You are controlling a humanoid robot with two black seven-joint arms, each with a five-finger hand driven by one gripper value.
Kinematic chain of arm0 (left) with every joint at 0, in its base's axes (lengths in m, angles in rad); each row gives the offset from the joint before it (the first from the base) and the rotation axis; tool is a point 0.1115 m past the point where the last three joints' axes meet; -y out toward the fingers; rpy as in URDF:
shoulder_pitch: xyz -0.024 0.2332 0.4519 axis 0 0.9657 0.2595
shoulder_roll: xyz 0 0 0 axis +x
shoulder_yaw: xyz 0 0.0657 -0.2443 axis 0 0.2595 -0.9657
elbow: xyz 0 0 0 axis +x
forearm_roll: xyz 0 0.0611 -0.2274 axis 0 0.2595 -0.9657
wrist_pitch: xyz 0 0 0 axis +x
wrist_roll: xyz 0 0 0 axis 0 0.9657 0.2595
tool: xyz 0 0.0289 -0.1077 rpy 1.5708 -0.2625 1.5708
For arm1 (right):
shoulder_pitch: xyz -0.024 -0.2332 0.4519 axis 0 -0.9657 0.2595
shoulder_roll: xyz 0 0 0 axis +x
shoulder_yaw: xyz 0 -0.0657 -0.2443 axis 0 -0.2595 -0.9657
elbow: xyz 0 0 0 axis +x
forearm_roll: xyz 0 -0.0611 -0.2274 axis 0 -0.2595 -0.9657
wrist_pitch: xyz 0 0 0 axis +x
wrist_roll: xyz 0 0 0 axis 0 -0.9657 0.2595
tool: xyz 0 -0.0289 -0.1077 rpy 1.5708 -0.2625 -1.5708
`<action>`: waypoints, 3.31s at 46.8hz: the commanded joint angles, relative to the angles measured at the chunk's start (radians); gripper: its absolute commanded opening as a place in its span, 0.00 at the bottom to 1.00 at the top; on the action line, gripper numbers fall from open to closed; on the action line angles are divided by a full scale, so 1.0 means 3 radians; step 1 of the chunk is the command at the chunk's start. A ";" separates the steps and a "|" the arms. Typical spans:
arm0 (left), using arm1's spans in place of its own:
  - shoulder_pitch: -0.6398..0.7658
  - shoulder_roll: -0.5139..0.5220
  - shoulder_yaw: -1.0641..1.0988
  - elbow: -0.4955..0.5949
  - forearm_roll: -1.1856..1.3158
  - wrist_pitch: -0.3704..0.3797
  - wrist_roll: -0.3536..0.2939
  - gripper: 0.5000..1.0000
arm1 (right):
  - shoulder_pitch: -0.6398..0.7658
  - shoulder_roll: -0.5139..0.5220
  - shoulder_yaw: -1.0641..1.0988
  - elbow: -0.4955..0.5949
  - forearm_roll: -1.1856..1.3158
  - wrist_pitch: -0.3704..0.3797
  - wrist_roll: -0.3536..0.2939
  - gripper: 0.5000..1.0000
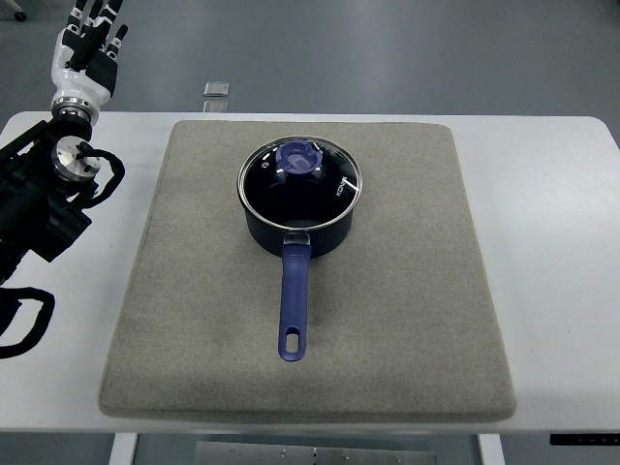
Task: Open pot lid and place left with left hand
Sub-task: 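Raise the left hand and swing it over the pot, then lower the left hand toward the blue knob of the glass lid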
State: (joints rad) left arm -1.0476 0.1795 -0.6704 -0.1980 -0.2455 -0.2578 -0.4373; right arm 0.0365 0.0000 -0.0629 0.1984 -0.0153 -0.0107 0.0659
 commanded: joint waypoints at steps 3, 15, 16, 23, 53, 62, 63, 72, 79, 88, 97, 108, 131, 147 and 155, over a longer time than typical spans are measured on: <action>0.0005 -0.0005 0.0016 0.0000 0.0000 0.0000 0.0000 0.97 | 0.0001 0.0000 0.0000 0.0003 0.0000 0.0000 0.0000 0.83; 0.0010 -0.0010 0.0005 0.0000 0.0000 0.0000 -0.0030 0.97 | -0.0004 0.0000 0.0000 -0.0002 0.0000 0.0000 0.0000 0.83; 0.0010 -0.0015 0.0026 -0.0005 0.0000 0.0000 -0.0030 0.97 | 0.0001 0.0000 0.0000 0.0003 0.0000 0.0000 0.0000 0.83; -0.0102 0.0010 0.0097 -0.0051 0.0127 -0.0010 -0.0030 0.97 | 0.0001 0.0000 0.0000 -0.0002 0.0000 0.0000 0.0000 0.83; -0.1391 0.0020 0.1401 -0.0082 0.1682 -0.0659 -0.0071 0.97 | -0.0004 0.0000 0.0000 -0.0002 0.0000 0.0000 0.0000 0.83; -0.1631 0.0020 0.1882 -0.0265 0.2116 -0.0741 -0.0337 0.97 | 0.0001 0.0000 0.0000 0.0003 0.0000 0.0000 0.0000 0.83; -0.1657 0.0020 0.1917 -0.0296 0.2183 -0.0751 -0.0352 0.97 | -0.0004 0.0000 0.0000 -0.0002 0.0000 0.0000 0.0000 0.83; -0.1779 0.0020 0.1989 -0.0460 0.3011 -0.0940 -0.0403 0.96 | 0.0001 0.0000 0.0000 0.0003 0.0000 0.0000 0.0000 0.83; -0.1769 0.0025 0.1994 -0.0777 0.3814 -0.0961 -0.0579 0.95 | -0.0004 0.0000 0.0000 -0.0002 0.0000 0.0000 0.0000 0.83; -0.1749 0.0025 0.2035 -0.0951 0.4504 -0.0961 -0.0579 0.94 | 0.0001 0.0000 0.0000 0.0003 0.0000 0.0000 0.0000 0.83; -0.1897 0.0025 0.2373 -0.1022 0.4939 -0.0956 -0.0579 0.92 | 0.0001 0.0000 0.0000 -0.0002 0.0000 0.0000 0.0000 0.83; -0.2097 0.0036 0.2812 -0.1319 0.4970 -0.0956 -0.0579 0.91 | -0.0004 0.0000 -0.0005 -0.0002 0.0000 0.0000 0.0000 0.83; -0.2122 0.0138 0.2956 -0.1421 0.5093 -0.0900 -0.0579 0.92 | -0.0004 0.0000 0.0000 -0.0002 0.0000 0.0000 0.0000 0.83; -0.1902 0.0184 0.2823 -0.1232 0.4909 -0.0383 -0.0579 0.95 | -0.0004 0.0000 0.0000 0.0003 0.0000 0.0000 0.0000 0.83; -0.1907 0.0184 0.2802 -0.1217 0.4858 -0.0347 -0.0579 0.95 | 0.0001 0.0000 0.0000 -0.0002 0.0000 0.0000 0.0000 0.83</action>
State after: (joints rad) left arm -1.6187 0.2349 0.1736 -0.5630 1.2242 -0.3627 -0.6108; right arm 0.0367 0.0000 -0.0629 0.1986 -0.0154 -0.0107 0.0660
